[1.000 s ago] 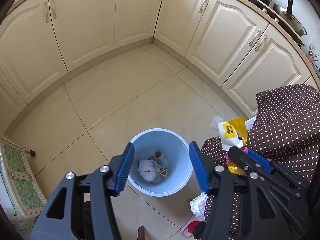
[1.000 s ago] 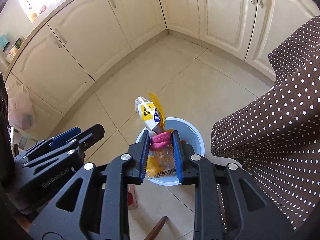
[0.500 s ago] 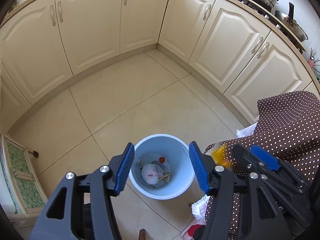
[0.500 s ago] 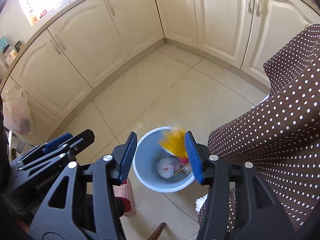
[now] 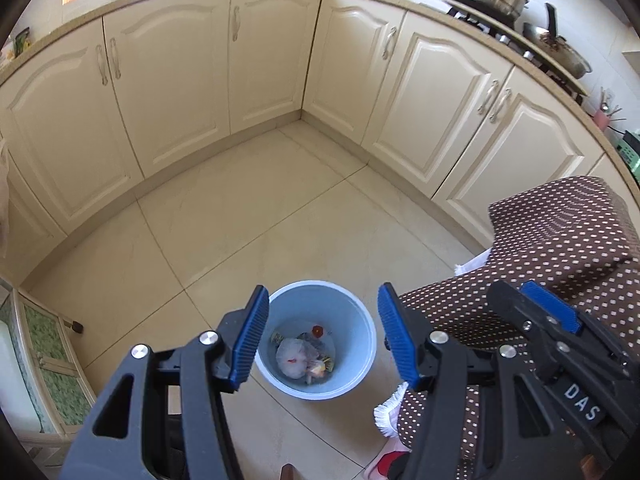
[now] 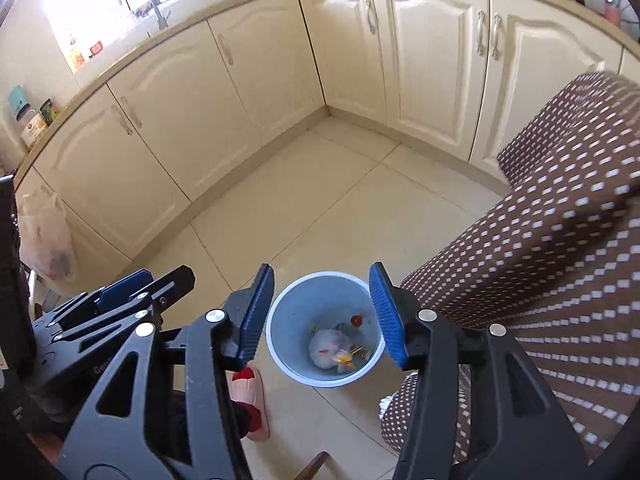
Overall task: Collect trash
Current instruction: 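Return both tools to the table toward the red can, then grasp the red Coca-Cola can with the left tool and lift it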
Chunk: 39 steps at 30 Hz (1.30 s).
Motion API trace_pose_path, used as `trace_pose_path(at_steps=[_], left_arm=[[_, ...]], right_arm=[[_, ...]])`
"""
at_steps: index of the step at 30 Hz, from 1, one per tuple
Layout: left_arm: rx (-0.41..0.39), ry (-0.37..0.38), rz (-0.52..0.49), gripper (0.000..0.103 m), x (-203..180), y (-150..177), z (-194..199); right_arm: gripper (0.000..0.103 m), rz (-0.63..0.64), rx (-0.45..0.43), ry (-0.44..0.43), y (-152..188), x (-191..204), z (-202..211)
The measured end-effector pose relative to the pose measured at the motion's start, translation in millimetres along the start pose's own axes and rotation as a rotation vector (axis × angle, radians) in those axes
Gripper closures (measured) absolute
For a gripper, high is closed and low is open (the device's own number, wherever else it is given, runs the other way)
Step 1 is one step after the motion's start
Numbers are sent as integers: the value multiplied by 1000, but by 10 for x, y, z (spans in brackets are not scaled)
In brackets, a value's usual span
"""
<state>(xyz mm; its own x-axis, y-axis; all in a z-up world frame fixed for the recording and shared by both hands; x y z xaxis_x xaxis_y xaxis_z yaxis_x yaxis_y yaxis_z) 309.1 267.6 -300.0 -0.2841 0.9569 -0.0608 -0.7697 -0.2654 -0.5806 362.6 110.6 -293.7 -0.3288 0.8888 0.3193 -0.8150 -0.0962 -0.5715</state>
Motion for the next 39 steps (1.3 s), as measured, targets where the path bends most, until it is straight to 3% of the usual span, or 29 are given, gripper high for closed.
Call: trace_pose_path(at_steps=[5, 11, 16, 22, 28, 34, 39], left_arm=[[-74, 36, -49, 47, -313, -97, 439], [-182, 151, -177, 46, -1155, -250, 1055], [-240, 275, -314, 45, -2136, -275, 1453], [-263, 446, -517, 44, -3572, -96, 1795], [-206, 561, -635, 44, -4624, 127, 1822], [-133, 602, -640, 44, -5101, 116, 1601], [-86, 616, -649, 44, -5451, 23, 1412]], right_arm=[[53, 18, -113, 29, -79, -12, 595], [53, -19, -295, 100, -125, -385, 1586], [51, -113, -437, 230, -101, -1105, 2438], [51, -290, -530, 376, 69, -2194, 3211], [50, -442, -568, 463, 322, -3079, 3719], [50, -558, -525, 449, 437, -3715, 3729], [50, -580, -456, 466, 441, -3924, 3556]])
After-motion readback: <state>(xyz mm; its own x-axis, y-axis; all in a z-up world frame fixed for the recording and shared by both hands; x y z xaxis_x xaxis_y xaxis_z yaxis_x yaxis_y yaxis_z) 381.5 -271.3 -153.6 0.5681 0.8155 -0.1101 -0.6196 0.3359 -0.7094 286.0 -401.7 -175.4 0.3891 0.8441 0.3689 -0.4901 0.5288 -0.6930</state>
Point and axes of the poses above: each gripper's, at about its wrist camera, not at the fingertips, and z roughly against the way its jaws point, x to its left, y to its underside, the point moved 8 cm from there along -z, roughly the way its jaws point, and after that the axes turned 10 degrees about -z, right-handed, at the moved point
